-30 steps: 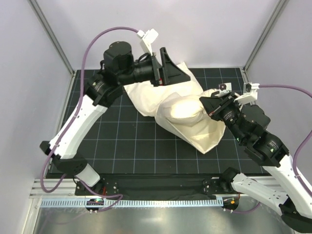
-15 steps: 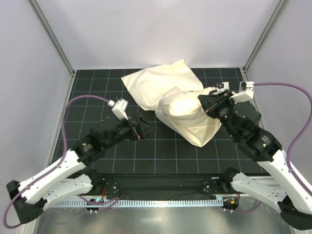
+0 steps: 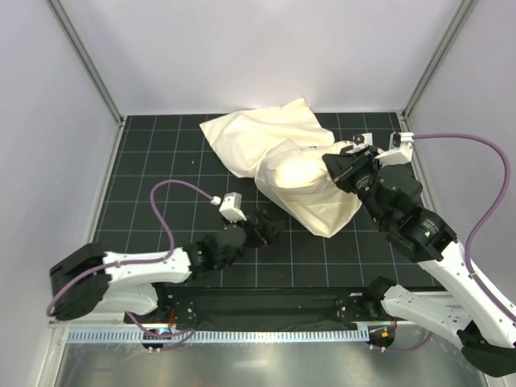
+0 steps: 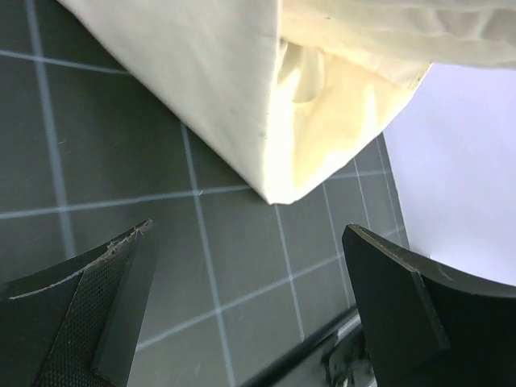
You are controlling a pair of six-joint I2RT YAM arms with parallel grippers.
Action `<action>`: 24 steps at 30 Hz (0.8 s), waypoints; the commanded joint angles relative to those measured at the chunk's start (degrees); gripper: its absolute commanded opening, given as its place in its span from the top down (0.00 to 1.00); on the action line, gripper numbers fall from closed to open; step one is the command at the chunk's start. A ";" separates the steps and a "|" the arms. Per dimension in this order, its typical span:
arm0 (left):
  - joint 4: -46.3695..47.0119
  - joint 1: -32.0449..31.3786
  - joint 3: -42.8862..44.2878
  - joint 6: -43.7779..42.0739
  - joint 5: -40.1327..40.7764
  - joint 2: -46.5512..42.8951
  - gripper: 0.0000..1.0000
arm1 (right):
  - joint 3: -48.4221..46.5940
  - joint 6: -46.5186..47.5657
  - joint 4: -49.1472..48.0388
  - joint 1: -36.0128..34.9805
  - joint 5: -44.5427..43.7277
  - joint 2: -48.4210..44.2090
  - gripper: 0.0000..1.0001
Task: Put the pillow into the pillowcase
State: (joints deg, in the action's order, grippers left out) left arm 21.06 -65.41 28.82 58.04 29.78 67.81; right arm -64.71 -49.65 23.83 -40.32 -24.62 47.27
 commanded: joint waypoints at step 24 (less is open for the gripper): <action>30.62 5.55 19.08 -3.26 8.99 39.87 1.00 | 0.28 -2.47 -10.04 0.15 1.78 -4.90 0.96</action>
State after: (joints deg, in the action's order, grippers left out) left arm 44.95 -60.25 46.57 61.69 40.47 110.24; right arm -63.37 -51.20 23.86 -40.25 -22.46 45.21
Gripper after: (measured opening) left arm 0.101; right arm 0.150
